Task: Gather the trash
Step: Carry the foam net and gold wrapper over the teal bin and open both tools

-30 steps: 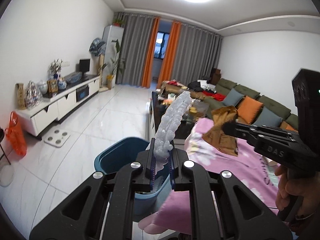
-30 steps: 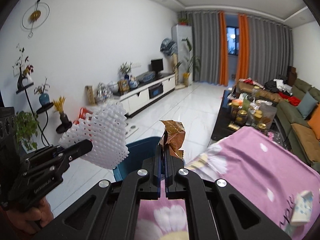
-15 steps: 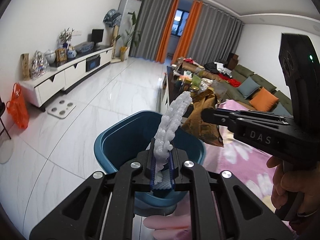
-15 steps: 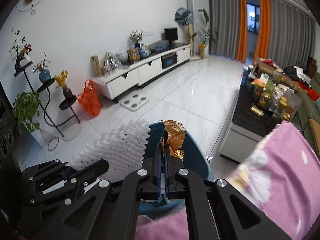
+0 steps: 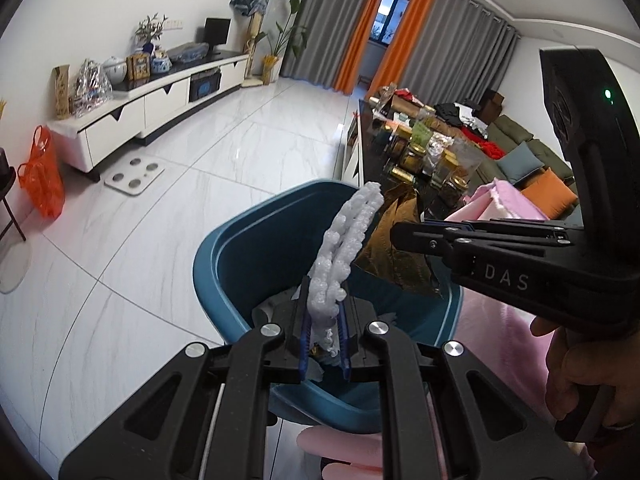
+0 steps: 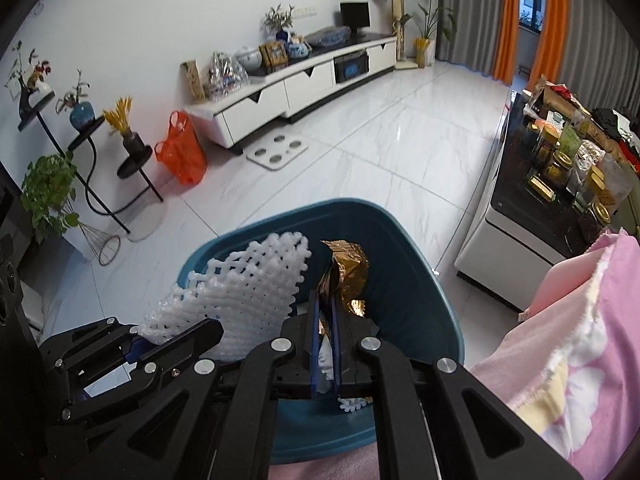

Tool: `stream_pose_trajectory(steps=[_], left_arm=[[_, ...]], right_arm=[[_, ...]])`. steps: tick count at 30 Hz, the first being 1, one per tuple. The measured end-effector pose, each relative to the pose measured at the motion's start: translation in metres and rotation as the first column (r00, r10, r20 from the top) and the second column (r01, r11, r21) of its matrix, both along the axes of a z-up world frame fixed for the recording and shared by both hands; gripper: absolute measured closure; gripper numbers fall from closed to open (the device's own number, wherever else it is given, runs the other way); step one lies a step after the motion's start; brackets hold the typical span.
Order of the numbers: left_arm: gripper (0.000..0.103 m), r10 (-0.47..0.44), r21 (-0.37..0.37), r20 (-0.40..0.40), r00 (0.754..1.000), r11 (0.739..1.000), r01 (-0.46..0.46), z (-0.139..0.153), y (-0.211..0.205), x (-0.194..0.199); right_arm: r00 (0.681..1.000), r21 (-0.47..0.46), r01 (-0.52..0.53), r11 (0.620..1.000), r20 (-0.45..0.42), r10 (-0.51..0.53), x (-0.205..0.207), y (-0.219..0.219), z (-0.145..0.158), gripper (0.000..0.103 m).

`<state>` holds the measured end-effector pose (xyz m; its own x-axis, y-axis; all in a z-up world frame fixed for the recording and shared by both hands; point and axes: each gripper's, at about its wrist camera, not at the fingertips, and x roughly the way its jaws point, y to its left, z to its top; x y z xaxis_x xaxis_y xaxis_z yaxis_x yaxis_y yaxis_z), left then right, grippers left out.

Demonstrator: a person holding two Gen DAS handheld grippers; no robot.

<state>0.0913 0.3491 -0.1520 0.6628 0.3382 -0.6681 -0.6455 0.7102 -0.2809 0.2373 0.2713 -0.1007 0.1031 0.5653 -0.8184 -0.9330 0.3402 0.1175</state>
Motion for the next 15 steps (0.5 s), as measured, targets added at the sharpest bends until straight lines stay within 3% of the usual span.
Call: stream_pose_trajectory(steps=[5, 9, 11, 15], left_arm=[[0.087, 0.001, -0.019, -0.017, 1.000, 1.000, -0.002, -0.015, 0.009, 0.011], [0.068, 0.019, -0.010, -0.018, 1.000, 1.000, -0.019, -0.017, 0.008, 0.012], [0.060, 0.033, -0.009, -0.005, 0.999, 0.999, -0.033, -0.016, 0.009, 0.010], [0.048, 0.064, 0.013, 0.002, 0.998, 0.998, -0.064, -0.003, 0.004, 0.001]], right_arm=[[1.000, -0.034, -0.002, 0.999, -0.027, 0.001, 0.001, 0.008, -0.009, 0.095], [0.999, -0.031, 0.004, 1.000, -0.032, -0.005, 0.004, 0.012, -0.007, 0.088], [0.999, -0.027, 0.008, 1.000, -0.030, -0.009, 0.005, 0.012, -0.006, 0.071], [0.999, -0.003, 0.022, 1.000, -0.026, -0.022, 0.005, 0.007, 0.002, 0.064]])
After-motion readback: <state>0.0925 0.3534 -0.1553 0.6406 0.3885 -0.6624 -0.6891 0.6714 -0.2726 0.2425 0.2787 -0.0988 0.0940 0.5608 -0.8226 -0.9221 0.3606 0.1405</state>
